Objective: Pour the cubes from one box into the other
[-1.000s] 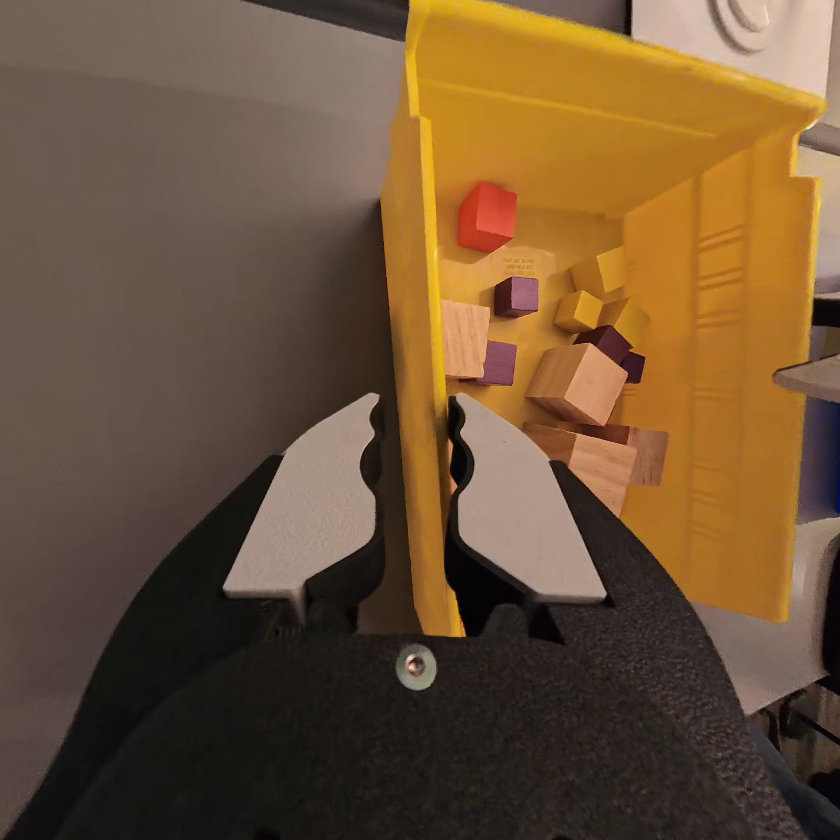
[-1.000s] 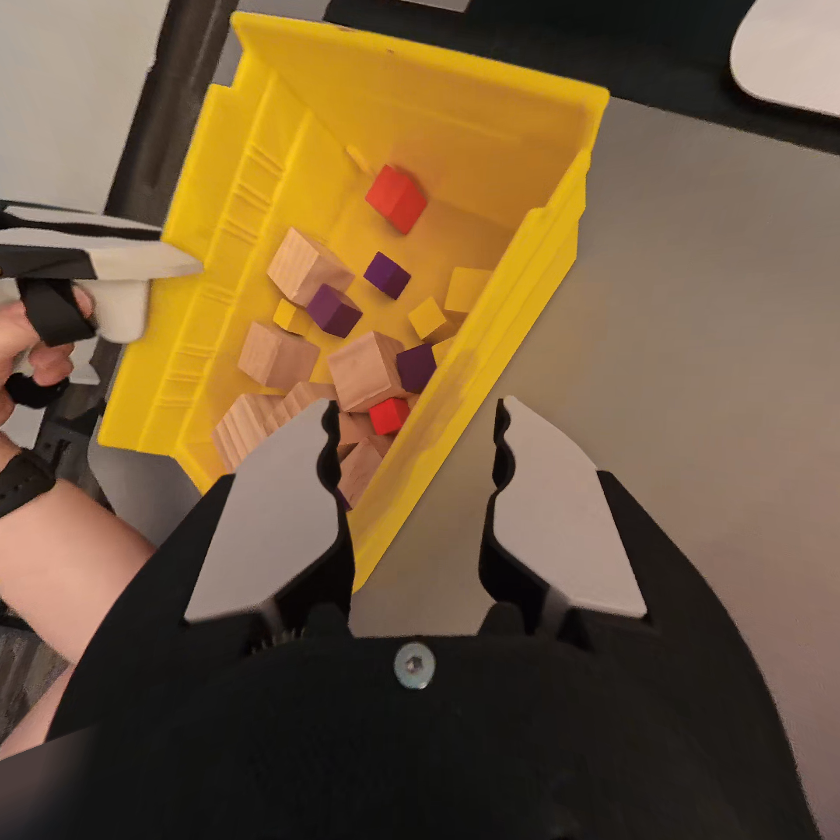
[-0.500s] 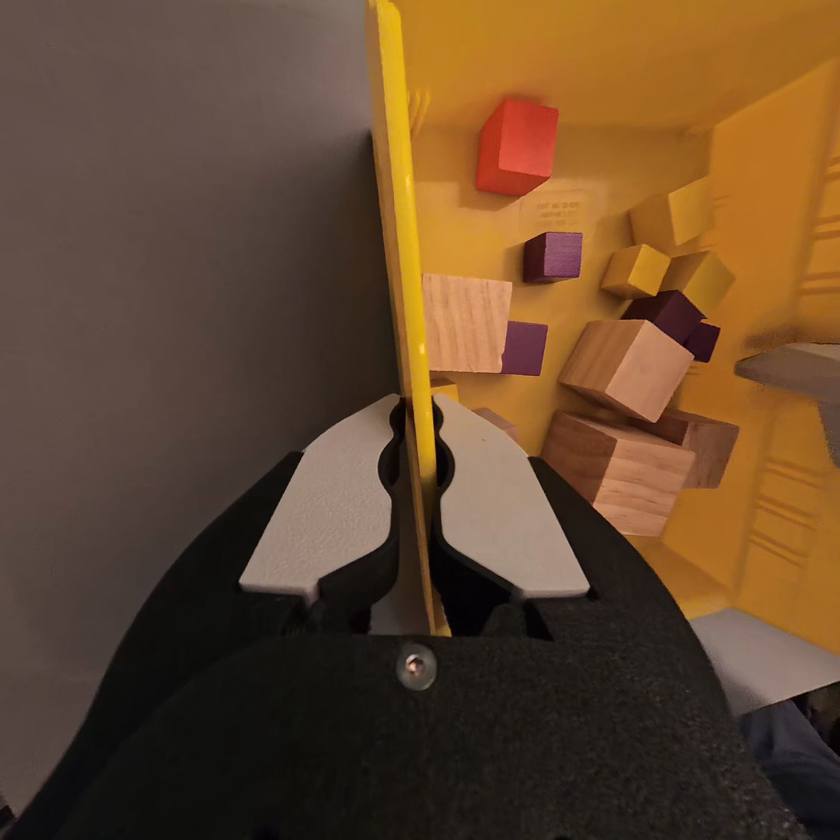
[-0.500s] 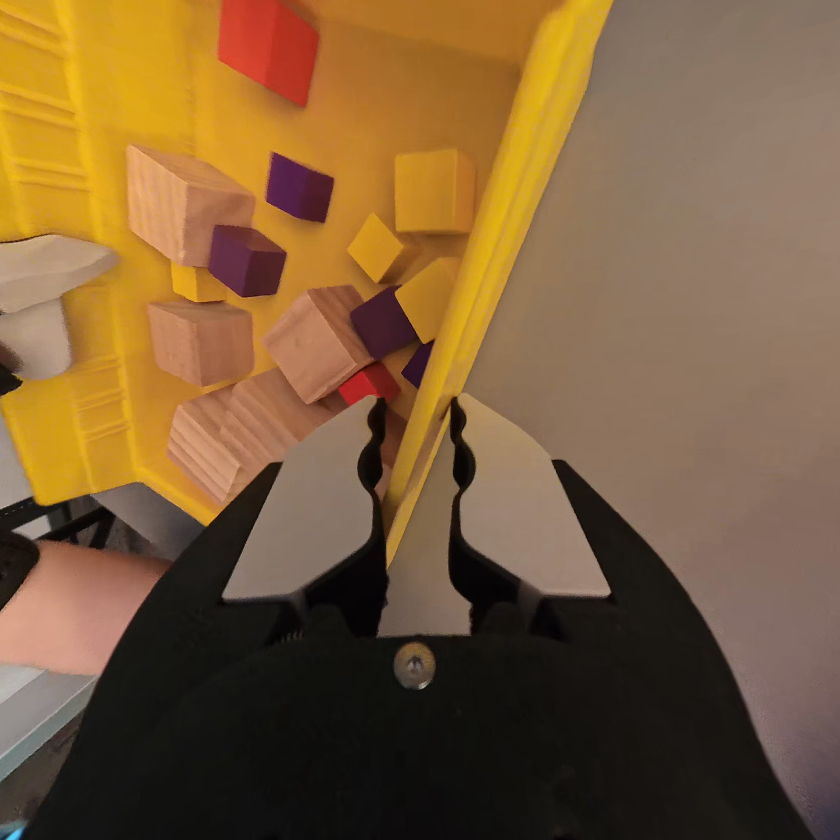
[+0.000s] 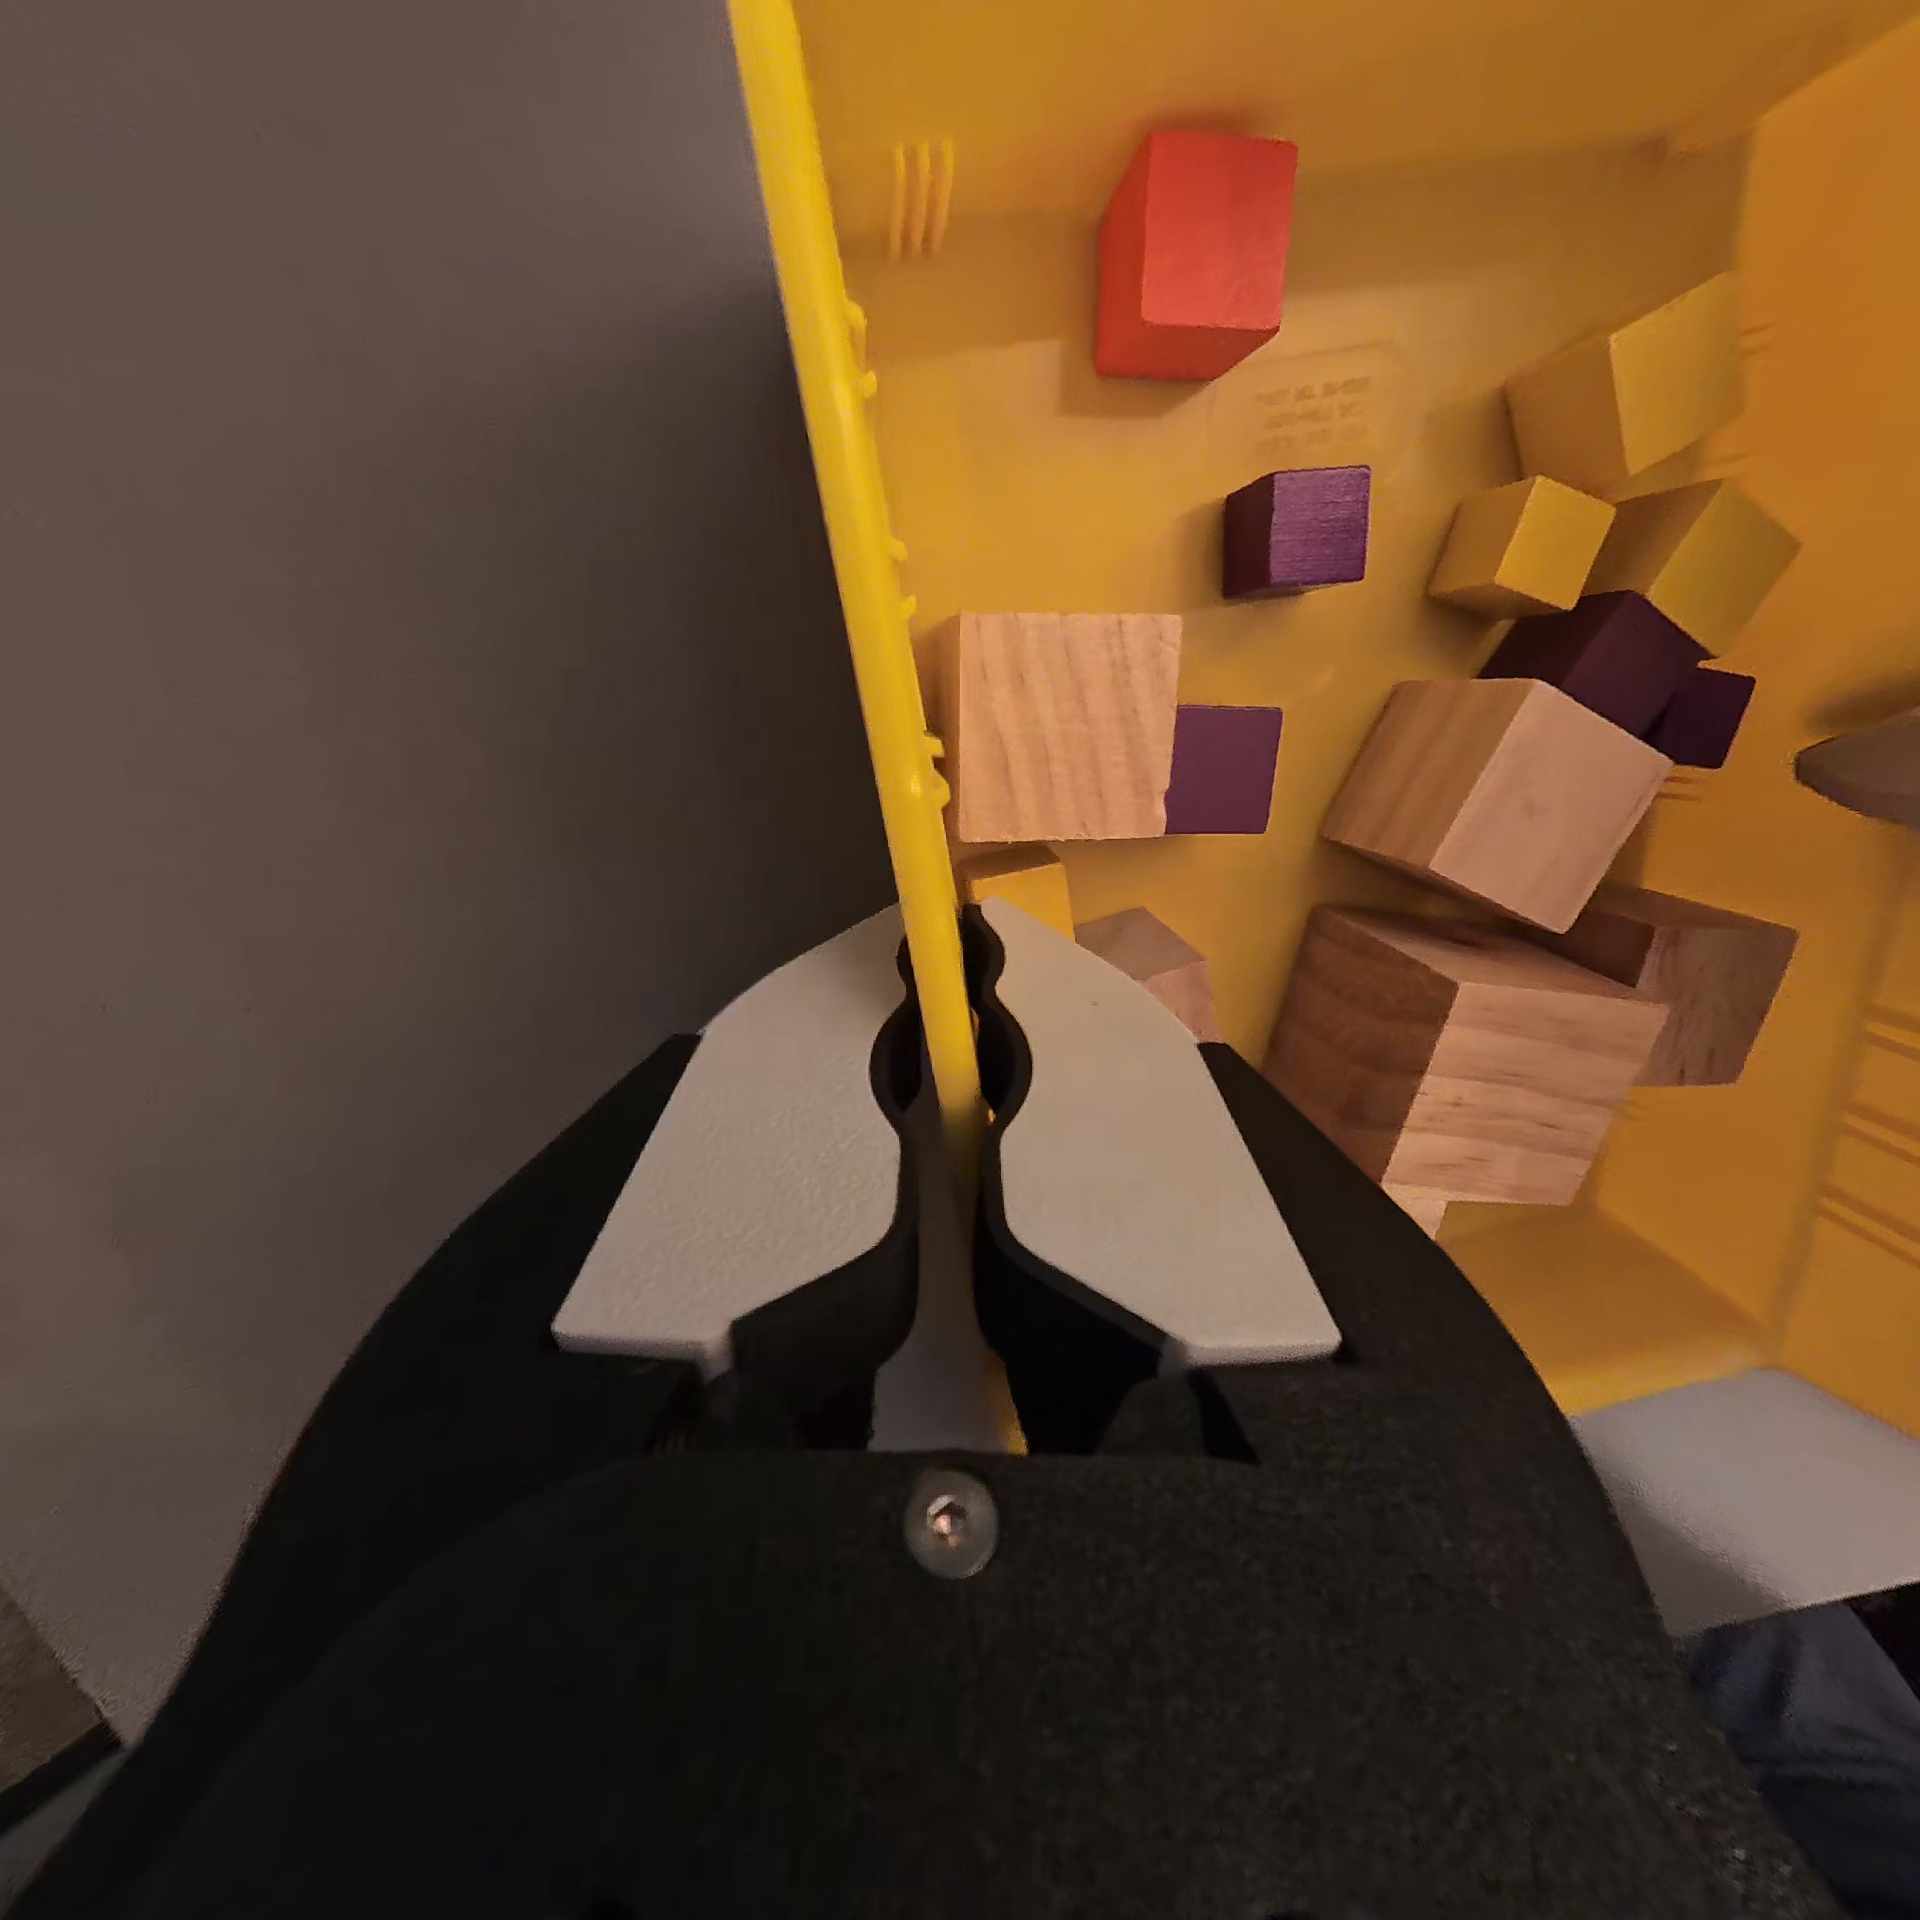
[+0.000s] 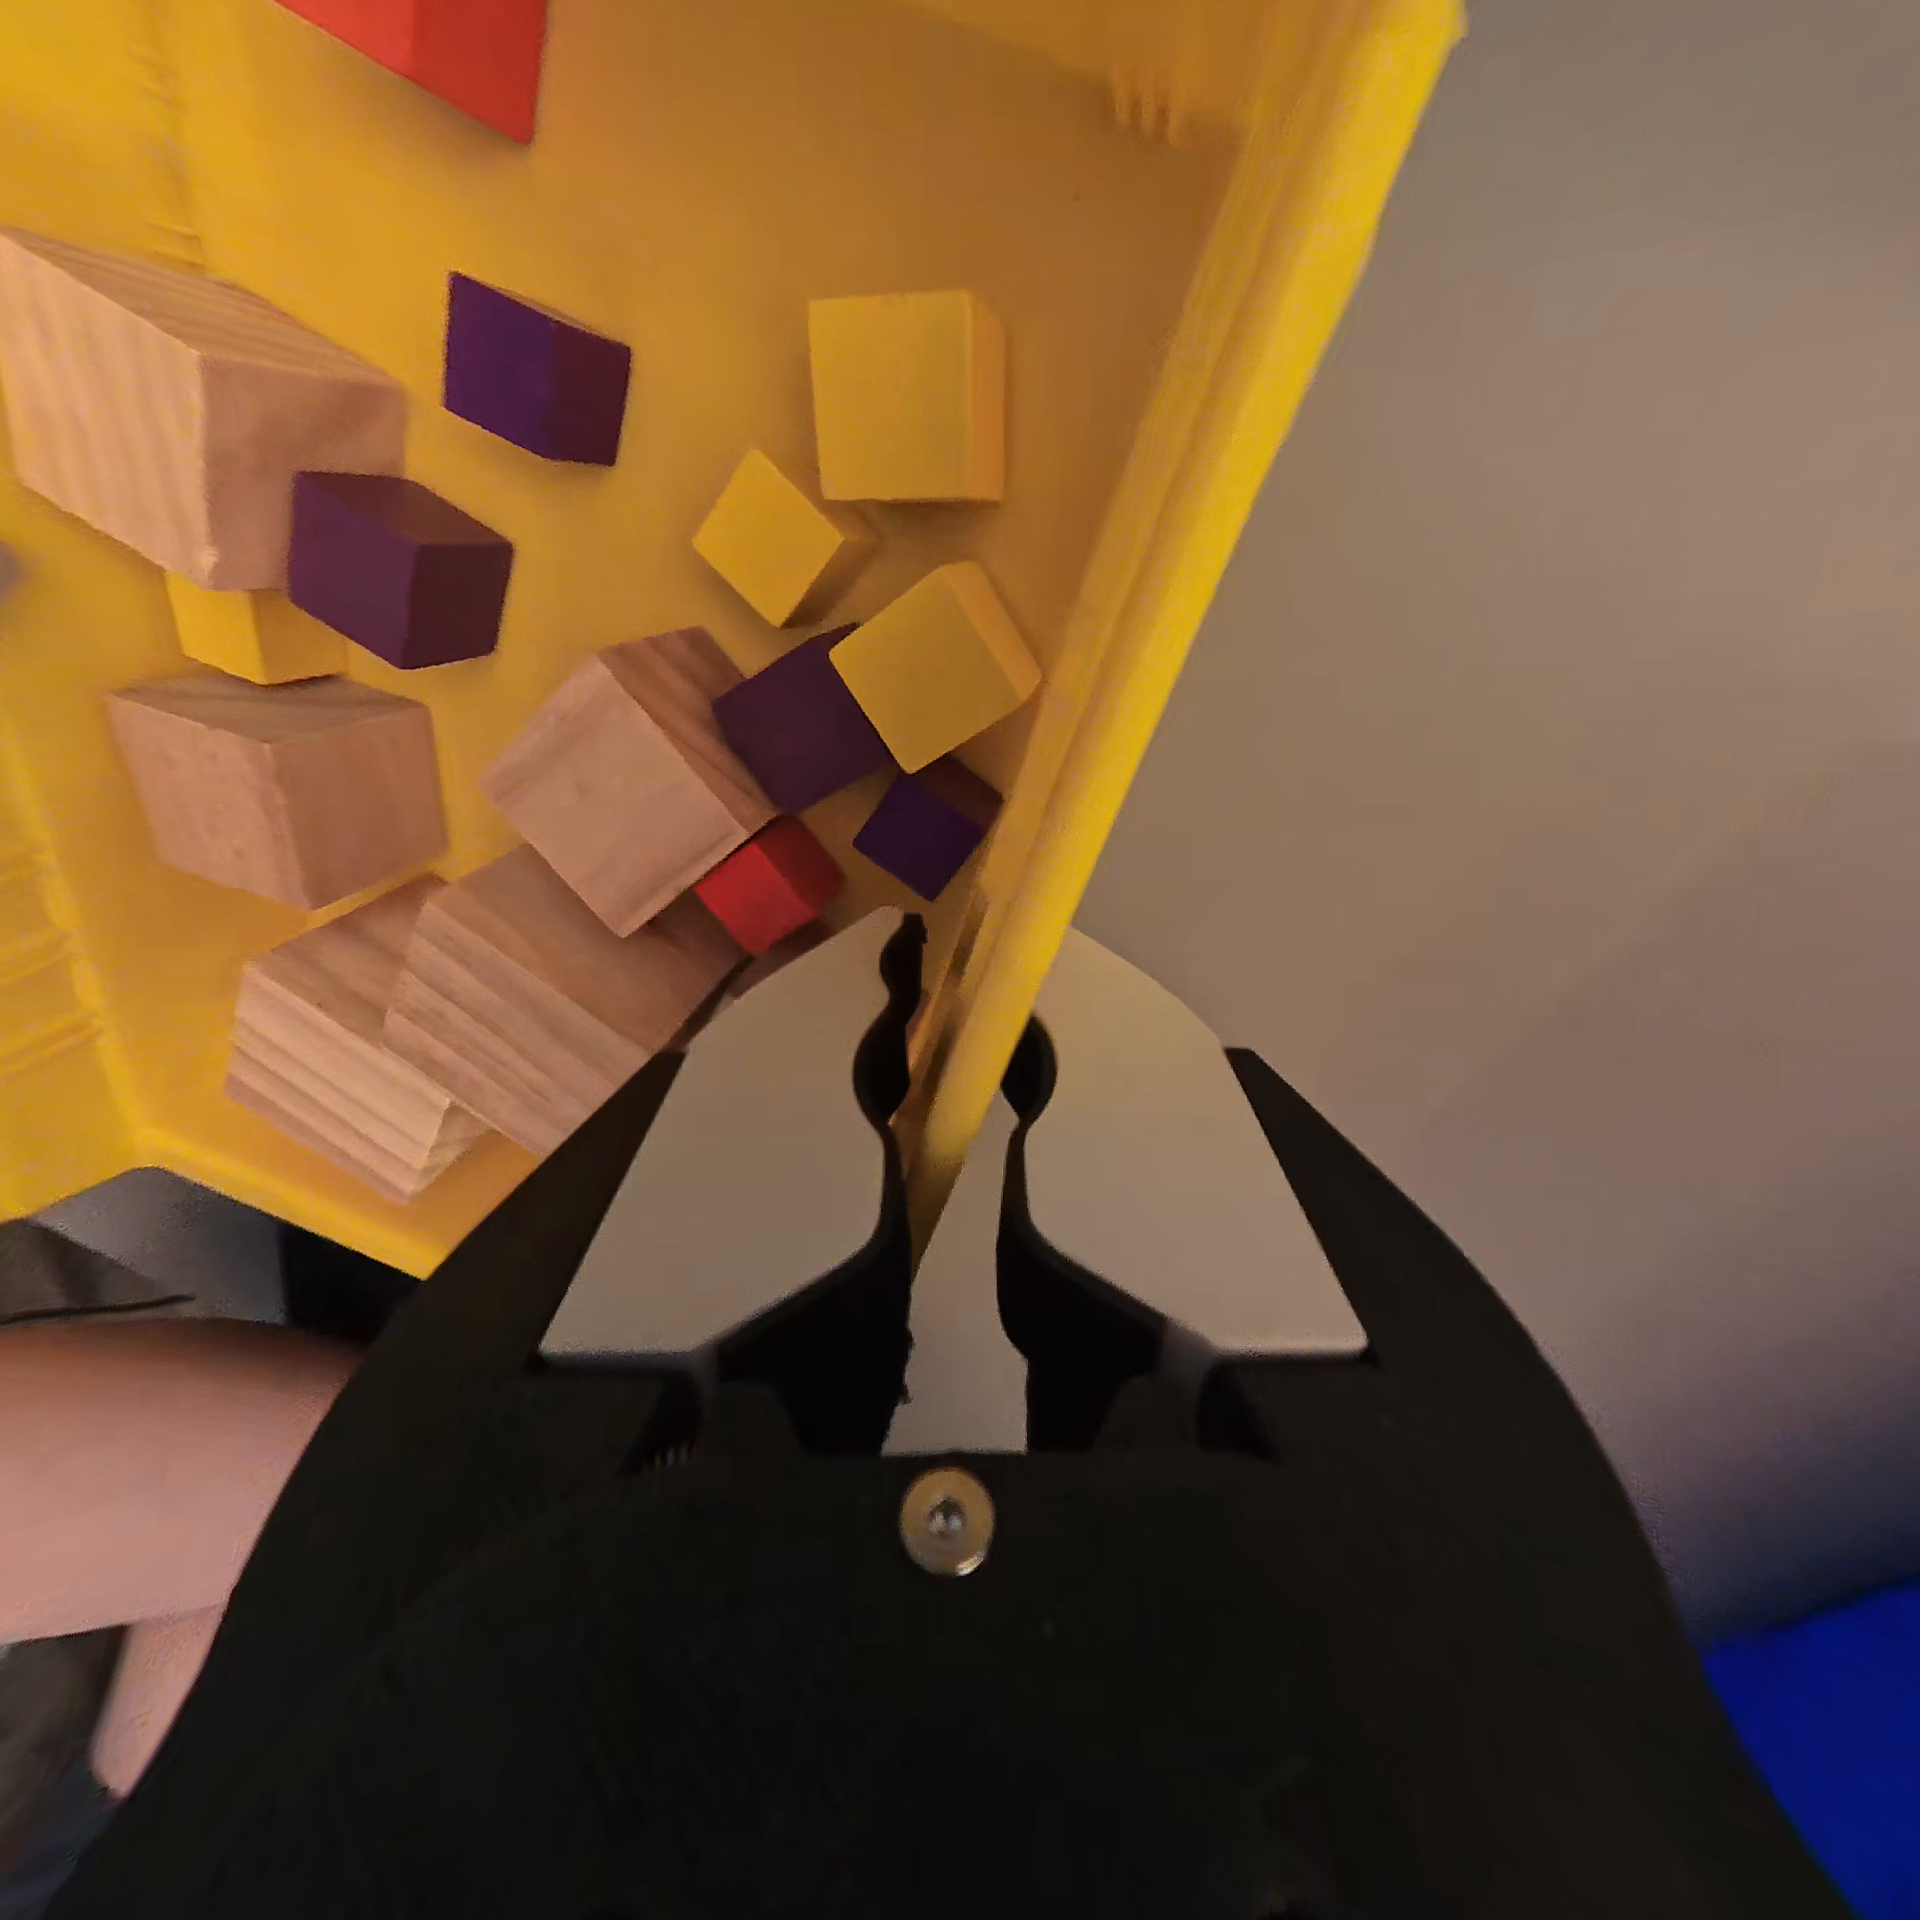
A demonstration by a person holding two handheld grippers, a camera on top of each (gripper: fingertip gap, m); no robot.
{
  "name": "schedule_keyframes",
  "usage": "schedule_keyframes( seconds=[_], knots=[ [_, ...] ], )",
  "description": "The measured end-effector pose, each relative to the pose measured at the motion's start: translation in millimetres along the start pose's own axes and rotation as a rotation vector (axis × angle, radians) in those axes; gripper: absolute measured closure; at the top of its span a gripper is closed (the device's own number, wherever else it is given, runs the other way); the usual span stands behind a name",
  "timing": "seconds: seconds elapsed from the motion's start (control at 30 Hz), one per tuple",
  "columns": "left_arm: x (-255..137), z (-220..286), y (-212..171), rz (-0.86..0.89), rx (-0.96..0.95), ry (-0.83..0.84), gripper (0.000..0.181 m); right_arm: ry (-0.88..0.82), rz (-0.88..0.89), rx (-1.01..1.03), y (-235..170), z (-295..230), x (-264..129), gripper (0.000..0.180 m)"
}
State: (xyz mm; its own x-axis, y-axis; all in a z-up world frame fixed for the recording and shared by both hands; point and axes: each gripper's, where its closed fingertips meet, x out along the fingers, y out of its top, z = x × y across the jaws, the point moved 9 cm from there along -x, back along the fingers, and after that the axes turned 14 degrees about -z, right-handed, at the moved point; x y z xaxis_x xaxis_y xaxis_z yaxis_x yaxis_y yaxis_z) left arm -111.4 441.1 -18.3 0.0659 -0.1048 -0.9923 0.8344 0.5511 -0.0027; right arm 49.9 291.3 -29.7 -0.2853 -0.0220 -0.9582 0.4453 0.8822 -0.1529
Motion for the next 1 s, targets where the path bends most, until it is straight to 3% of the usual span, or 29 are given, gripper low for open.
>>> schedule_keyframes(
  seconds=[0.1,0.2,0.3,0.5,0.67,0.87,1.0],
  knots=[
    [3,30,7,-0.039,0.058,0.076,0.175,-0.112,-0.058,-0.031,-3,19,-5,0.169],
    [7,54,14,-0.039,0.094,0.164,0.174,-0.116,-0.067,-0.015,-7,38,-9,0.168],
    [8,62,18,-0.018,0.097,0.135,0.174,-0.085,-0.06,-0.055,-12,50,-11,0.163],
    [12,69,20,0.022,0.115,-0.035,0.172,-0.097,-0.094,0.051,-7,72,-17,0.174],
    [15,91,27,0.055,0.157,0.075,0.175,-0.055,-0.087,0.075,-19,87,-18,0.173],
    [15,143,33,-0.073,0.257,0.102,0.174,-0.012,-0.086,0.107,-48,131,-33,0.174],
    [-8,180,42,-0.094,0.289,0.132,0.174,0.033,-0.066,0.128,-69,157,-54,0.174]
  ],
)
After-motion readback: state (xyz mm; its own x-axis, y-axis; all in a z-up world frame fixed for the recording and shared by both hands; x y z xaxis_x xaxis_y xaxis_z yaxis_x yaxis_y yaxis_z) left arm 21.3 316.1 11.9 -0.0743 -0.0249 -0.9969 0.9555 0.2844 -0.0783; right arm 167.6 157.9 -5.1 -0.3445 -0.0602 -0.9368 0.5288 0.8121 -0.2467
